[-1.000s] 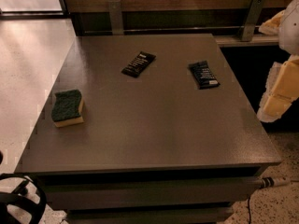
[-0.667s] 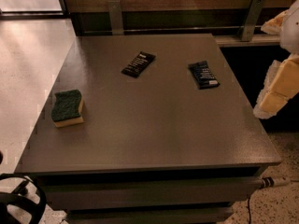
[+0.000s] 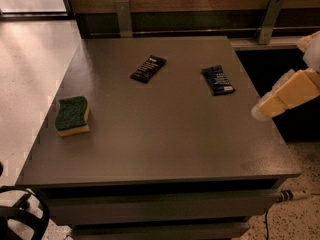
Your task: Move rxbar blueberry near sponge
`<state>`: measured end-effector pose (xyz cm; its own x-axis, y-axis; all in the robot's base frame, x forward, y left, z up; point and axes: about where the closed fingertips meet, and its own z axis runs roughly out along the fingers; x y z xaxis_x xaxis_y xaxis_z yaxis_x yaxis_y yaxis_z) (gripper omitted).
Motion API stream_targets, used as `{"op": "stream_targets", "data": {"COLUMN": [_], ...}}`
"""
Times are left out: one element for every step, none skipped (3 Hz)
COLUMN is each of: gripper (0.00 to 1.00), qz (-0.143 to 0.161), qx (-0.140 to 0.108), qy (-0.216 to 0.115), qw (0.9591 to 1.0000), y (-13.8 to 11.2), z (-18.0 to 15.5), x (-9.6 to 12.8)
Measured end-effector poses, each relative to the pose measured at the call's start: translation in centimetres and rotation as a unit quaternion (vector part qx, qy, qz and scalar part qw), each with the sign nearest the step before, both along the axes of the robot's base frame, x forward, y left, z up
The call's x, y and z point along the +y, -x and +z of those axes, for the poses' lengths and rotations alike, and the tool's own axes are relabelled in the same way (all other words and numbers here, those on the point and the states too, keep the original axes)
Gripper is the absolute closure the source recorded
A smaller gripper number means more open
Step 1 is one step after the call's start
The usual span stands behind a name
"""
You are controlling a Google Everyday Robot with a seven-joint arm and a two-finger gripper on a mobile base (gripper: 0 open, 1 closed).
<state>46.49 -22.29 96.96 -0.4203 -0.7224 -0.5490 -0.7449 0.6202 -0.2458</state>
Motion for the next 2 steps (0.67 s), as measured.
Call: {"op": "stream_targets", "data": {"gripper": [0.00, 0.00], "qz": [-0.073, -0.136], "qx": [-0.024, -0.051], "qy": [-0.069, -0.128], "qw": [0.9947, 0.9812], "y": [-1.7, -4.4], "z": [-1.6, -2.5], "x": [0.0, 0.2]}}
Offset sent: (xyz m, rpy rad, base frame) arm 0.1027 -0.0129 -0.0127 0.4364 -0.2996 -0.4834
